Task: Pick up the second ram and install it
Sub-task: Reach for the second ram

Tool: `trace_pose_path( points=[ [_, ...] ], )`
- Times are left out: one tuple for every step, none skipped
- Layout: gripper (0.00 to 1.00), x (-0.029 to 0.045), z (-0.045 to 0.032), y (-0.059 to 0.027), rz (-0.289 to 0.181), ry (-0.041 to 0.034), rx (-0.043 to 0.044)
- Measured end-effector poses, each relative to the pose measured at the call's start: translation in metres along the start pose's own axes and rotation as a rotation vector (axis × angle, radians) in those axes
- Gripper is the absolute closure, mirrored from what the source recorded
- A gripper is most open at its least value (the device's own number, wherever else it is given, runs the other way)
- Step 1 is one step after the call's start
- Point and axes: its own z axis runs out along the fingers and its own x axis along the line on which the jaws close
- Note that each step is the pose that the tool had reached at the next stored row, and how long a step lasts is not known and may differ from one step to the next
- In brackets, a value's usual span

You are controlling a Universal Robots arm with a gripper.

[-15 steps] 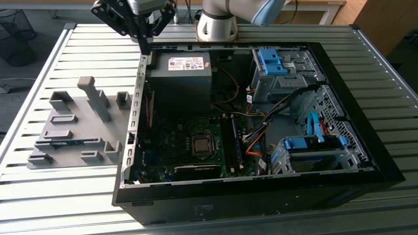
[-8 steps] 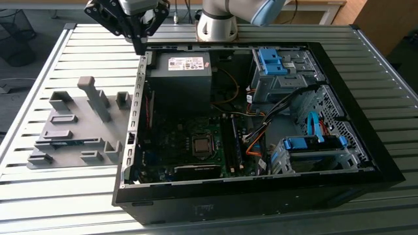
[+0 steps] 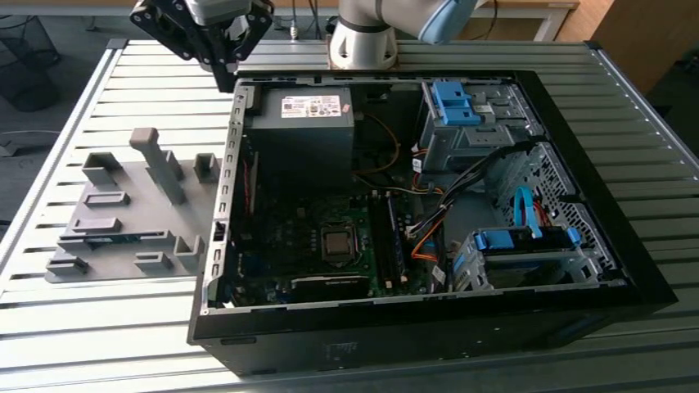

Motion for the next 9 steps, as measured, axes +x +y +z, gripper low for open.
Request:
trace_pose_path(
  points=[
    [0.89, 0.0011, 0.0000, -0.0001, 0.000, 0.0000, 0.0000],
    [0.89, 0.0021, 0.0000, -0.0002, 0.000, 0.0000, 0.0000],
    [0.89, 0.0032, -0.0001, -0.0002, 0.000, 0.0000, 0.0000],
    [0.89, 0.0044, -0.0001, -0.0003, 0.000, -0.0001, 0.0000],
    [0.89, 0.0055, -0.0001, -0.0004, 0.000, -0.0001, 0.0000],
    [0.89, 0.0065, -0.0001, -0.0005, 0.000, 0.0000, 0.0000],
    [0.89, 0.0077, -0.0001, -0.0006, 0.000, 0.0000, 0.0000],
    [0.89, 0.0088, -0.0001, -0.0007, 0.000, 0.0000, 0.0000],
    [0.89, 0.0099, -0.0002, -0.0007, 0.000, 0.0000, 0.0001]
  ],
)
